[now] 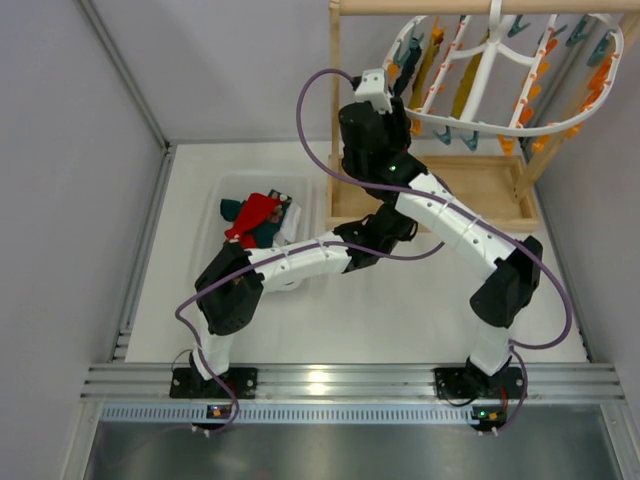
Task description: Remove the socks clipped to the hanger
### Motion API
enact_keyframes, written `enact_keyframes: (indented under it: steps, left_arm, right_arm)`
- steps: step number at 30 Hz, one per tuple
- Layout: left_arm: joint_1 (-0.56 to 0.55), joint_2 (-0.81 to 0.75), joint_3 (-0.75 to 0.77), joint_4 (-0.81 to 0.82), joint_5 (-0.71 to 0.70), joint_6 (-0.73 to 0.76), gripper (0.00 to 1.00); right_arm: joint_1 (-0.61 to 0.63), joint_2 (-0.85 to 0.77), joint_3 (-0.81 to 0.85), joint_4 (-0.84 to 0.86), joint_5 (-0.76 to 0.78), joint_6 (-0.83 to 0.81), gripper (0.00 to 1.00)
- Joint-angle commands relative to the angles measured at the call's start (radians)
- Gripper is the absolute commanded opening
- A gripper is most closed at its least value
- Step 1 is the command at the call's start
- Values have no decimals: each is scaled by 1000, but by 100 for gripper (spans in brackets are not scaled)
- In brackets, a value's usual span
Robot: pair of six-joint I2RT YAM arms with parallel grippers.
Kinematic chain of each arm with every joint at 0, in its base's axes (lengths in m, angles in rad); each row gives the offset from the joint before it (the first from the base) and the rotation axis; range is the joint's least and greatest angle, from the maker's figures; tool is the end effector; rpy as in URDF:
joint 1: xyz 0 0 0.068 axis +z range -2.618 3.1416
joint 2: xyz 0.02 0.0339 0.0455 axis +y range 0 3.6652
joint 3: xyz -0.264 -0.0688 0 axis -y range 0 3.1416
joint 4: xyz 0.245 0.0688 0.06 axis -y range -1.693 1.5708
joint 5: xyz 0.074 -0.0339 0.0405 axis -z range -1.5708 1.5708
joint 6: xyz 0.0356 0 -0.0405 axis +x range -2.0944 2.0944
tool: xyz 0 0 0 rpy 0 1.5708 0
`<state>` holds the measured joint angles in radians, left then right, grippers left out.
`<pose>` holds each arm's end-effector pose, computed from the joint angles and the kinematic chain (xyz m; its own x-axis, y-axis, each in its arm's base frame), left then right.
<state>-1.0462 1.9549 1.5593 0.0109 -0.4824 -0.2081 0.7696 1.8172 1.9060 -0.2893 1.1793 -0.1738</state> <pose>0.2477 -0.3950 0.2796 -0.2978 0.1492 -0.9429 0.5007 0.8654 -0.0212 0.3166 0.2609 0.4336 -0.2075 -0.2929 -0.9334 0.3545 0.8668 -0.3508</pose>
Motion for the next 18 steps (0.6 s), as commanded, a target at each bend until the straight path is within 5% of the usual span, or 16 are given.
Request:
enact_keyframes:
  steps: [1, 12, 18]
  left_arm:
    - [-11, -56, -4, 49, 19, 7, 0]
    - [-12, -62, -13, 55, 30, 3, 0]
    - [-14, -57, -18, 58, 24, -2, 0]
  right_arm:
    - [-35, -19, 10, 130, 68, -64, 46]
    - [-49, -13, 8, 188, 71, -118, 35]
    - [-50, -59, -33, 151, -7, -35, 8]
